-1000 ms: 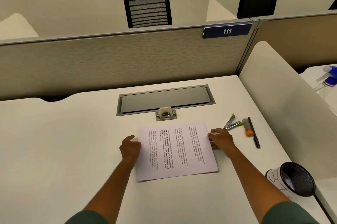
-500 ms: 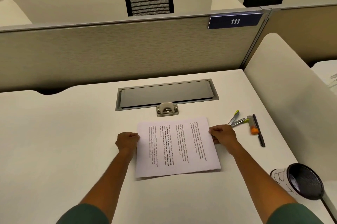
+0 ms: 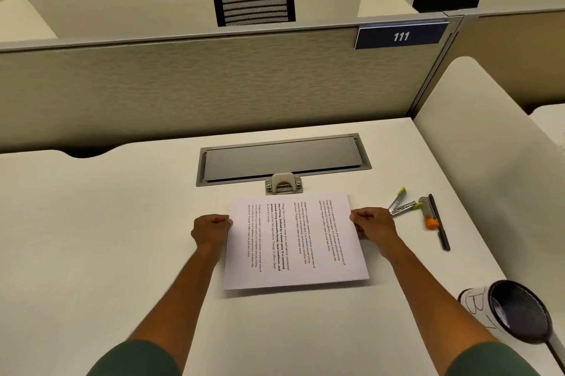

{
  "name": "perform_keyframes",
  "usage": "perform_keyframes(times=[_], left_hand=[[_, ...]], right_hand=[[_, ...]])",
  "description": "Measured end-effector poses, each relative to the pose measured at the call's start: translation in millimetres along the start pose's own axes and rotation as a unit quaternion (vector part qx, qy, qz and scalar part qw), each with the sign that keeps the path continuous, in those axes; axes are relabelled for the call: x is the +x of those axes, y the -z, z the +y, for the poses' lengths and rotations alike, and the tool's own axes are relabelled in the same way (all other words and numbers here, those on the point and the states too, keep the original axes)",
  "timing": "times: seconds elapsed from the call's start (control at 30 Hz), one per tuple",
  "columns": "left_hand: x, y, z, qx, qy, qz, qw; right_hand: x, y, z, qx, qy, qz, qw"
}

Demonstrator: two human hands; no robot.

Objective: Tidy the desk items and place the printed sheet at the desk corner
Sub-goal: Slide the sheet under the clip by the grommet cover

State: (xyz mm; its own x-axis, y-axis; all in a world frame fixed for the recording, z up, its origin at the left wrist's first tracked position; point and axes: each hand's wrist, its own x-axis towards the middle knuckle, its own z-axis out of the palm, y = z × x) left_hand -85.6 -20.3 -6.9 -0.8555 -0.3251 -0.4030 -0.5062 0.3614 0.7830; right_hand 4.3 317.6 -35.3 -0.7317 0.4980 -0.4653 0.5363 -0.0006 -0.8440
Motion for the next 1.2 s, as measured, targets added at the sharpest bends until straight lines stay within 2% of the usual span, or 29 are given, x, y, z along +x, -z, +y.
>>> perform_keyframes(times=[1.2], left_hand=[[21,-6,4,0.013,0.004,0.008,1.000]], right_hand=[[24,-14,-6,0.000,0.011,-0.007,1.000]])
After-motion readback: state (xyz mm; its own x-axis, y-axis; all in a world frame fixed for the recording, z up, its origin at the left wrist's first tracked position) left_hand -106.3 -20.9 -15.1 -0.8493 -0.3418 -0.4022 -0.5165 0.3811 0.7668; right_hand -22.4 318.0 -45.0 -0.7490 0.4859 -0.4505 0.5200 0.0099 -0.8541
